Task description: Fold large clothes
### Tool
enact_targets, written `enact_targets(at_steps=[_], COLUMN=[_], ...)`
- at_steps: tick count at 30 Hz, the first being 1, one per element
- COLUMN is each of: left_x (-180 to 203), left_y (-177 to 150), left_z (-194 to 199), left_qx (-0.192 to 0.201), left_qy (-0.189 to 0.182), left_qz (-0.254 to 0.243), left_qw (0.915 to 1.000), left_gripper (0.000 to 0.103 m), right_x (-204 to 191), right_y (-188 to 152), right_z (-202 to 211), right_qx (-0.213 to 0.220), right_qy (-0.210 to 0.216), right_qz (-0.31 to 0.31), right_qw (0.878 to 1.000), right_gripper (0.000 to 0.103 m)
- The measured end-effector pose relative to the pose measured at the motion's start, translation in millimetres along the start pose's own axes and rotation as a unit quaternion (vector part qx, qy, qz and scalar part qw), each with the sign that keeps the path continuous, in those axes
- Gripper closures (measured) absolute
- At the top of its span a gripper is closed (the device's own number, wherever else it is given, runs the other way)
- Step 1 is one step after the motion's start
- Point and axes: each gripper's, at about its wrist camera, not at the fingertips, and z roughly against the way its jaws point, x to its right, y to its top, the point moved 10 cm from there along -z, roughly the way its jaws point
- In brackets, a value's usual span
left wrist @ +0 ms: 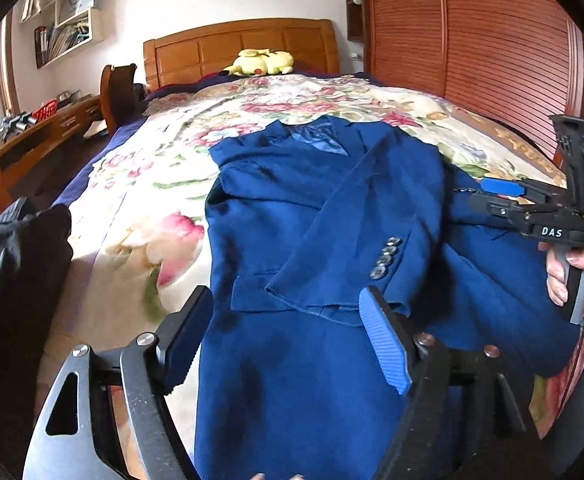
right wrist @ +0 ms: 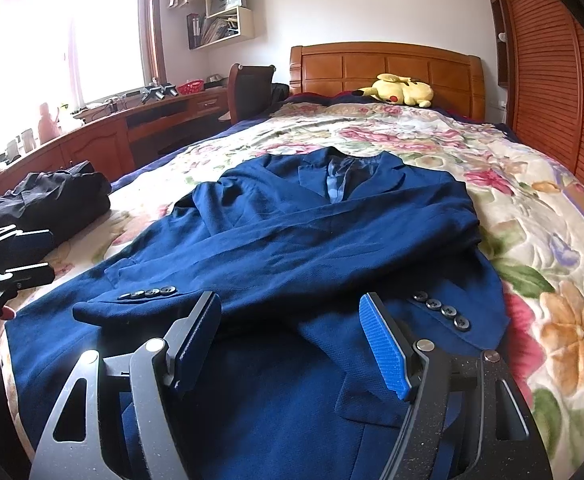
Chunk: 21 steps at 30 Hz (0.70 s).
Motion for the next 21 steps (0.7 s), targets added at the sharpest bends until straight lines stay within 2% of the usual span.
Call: enact_targets(at_steps=[6,11,15,21], left_x=[-12.4,-26.4,-38.9,-51.2], left_y=[-13.1,-23.7,-32.8,-46.3], left_z=[-0.1,6.6,13.2,26.0], left_qx=[-0.010,-0.010,-0.010,0.000], left_qy=[0.008,0.014,0.015,0.014], left_qz=[0.017,0.027,0.035,0.042], left_qw=[0.9998,0.9995,0.9992,0.9990], left_gripper=[0.027,0.027,0.027,0.027], right_x=[1.4,3.5,13.3,34.9], right_y=[0.2,-3.1,-22.3,-66.2], right_z=[5.9,27.6,48.0,74.8], right_qx=[0.001,0.004,-0.009,-0.057], right_qy=[-0.013,-0.034,-0.063,-0.129], right_qz=[0.006,0.012,0.015,0.038], right_qw=[1.000,0.999,0.998,0.989], right_gripper=[0.029,0.029,0.029,0.029])
